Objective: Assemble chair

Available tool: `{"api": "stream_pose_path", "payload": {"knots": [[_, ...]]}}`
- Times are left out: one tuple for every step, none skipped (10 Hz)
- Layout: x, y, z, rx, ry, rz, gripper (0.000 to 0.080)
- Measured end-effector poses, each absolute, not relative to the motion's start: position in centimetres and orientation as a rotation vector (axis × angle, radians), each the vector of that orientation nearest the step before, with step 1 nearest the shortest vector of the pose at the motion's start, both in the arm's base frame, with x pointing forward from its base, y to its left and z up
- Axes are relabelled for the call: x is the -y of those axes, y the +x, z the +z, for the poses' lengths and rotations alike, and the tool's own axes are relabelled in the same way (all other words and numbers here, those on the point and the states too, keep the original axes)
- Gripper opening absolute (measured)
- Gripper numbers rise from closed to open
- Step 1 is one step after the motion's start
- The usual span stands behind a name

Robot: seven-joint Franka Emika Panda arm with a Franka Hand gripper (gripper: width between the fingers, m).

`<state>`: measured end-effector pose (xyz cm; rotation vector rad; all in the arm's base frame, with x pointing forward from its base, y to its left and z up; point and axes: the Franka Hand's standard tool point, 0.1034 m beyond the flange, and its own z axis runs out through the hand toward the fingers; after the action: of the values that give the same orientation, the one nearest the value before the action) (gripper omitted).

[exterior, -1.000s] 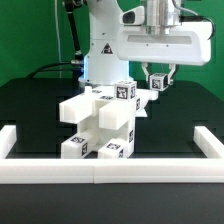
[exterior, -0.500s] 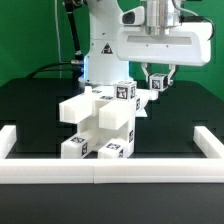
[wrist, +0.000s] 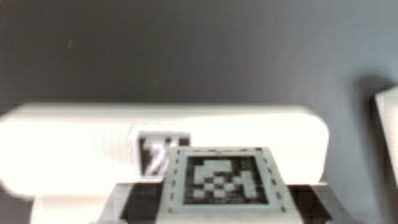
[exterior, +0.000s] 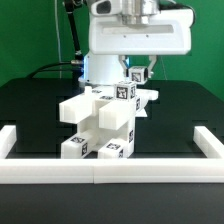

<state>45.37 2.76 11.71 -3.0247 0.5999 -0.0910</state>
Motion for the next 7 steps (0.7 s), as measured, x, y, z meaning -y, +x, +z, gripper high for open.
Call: {"api": "stream_pose_path", "payload": {"knots": [[-3.0,45.1,11.5,-0.615,-3.024,-0.087,0.0282],[-3.0,45.1,11.5,-0.614,-3.025,-0.087,0.0282],[-2.9,45.1,11.5,-0.615,-3.024,-0.087,0.0282],[-3.0,45.1,11.5,-0.614,-3.025,-0.087,0.0282],[-2.7,45.1,11.4,-0.579,-3.04,-0.089,0.0282],[-1.6,45.2,10.9,-0.49,-3.09,-0.089,0.0282],[-0.3,45.8,11.3,-0.388,-3.114,-0.102,0.0282]]}}
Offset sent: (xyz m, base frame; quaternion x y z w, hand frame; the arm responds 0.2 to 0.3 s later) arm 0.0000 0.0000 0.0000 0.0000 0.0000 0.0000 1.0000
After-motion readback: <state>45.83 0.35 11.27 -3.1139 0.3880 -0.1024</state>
